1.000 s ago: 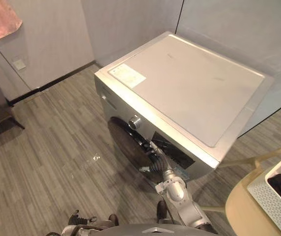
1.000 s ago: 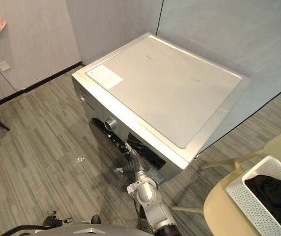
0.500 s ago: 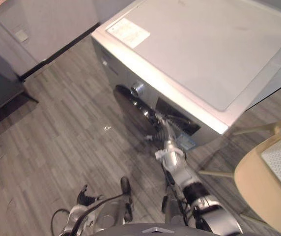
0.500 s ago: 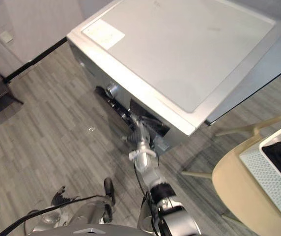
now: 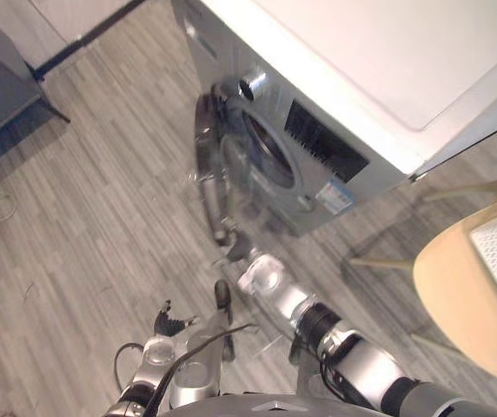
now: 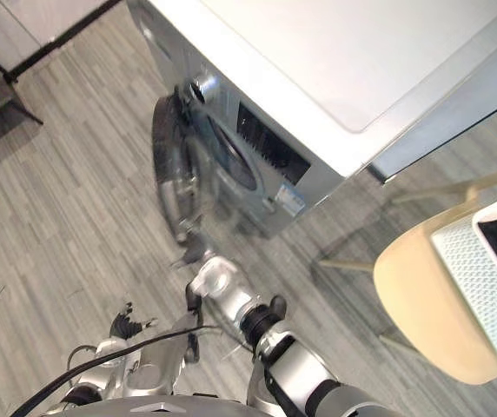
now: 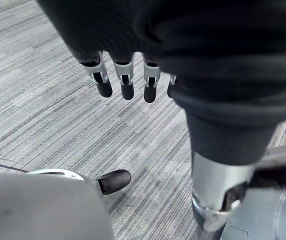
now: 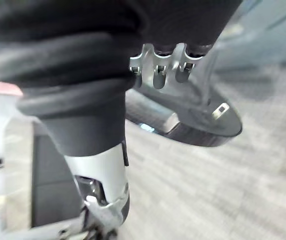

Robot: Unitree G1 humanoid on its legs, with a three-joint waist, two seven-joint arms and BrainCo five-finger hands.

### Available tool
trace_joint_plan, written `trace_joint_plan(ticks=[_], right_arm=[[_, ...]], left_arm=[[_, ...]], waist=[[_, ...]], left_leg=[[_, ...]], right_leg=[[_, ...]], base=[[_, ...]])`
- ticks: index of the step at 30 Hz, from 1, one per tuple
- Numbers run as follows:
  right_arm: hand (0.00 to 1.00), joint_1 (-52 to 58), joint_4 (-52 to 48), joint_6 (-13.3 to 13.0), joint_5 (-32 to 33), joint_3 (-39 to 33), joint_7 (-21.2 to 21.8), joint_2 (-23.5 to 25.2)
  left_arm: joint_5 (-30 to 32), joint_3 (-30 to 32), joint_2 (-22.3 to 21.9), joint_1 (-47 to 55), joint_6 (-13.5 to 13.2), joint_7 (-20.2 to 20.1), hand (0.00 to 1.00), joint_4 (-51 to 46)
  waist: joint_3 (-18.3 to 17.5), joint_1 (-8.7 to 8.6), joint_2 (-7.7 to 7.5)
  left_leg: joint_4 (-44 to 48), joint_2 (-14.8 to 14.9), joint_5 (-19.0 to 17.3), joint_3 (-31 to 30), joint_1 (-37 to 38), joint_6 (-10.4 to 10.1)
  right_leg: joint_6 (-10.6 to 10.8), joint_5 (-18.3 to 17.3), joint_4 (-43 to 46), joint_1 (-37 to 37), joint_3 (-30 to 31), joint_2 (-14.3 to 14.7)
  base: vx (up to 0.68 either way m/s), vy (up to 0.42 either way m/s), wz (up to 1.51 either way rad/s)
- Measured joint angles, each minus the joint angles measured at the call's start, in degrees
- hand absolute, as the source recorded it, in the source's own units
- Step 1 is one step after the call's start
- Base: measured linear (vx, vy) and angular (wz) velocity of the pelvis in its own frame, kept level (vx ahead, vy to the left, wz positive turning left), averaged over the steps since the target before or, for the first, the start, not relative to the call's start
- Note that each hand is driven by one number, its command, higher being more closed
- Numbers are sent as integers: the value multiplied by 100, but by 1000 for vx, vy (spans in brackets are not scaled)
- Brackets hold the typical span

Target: Pick up the laundry basket with both hands and put the clothes into the washing machine.

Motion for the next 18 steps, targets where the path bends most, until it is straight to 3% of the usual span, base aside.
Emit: trace_joint_plan(ticks=[4, 8, 14, 18], right_arm=[[0, -5, -228, -130, 849, 83, 374, 213], [0, -10, -632, -245, 1582, 119, 447, 208], [0, 183, -706, -292, 2247, 111, 631, 162], [0, 652, -895, -332, 2400, -13, 632, 0]], left_arm=[[107, 154, -7, 11, 54, -15, 0, 101], [173, 512, 49, 124, 151, -55, 0, 100], [230, 907, 51, 140, 230, -135, 0, 153], [235, 1048, 115, 208, 305, -171, 0, 154]], waist=[[-220, 50, -219], [-397, 99, -436], [-447, 136, -478], [-630, 137, -659]], left_leg=[[1, -8, 19, -86, 168, -34], [-10, -17, 7, -39, 358, -53], [-50, 29, -34, 115, 538, -65], [-52, 71, -130, 166, 566, -108]], right_leg=[[2, -3, -146, 329, -128, 17], [3, -4, -228, 524, -82, 17], [-10, 7, -250, 638, 68, 64], [-54, -16, -342, 670, 116, 118]], base=[[92, -12, 20], [25, 14, -5], [-40, 19, -10], [-17, 8, -7]])
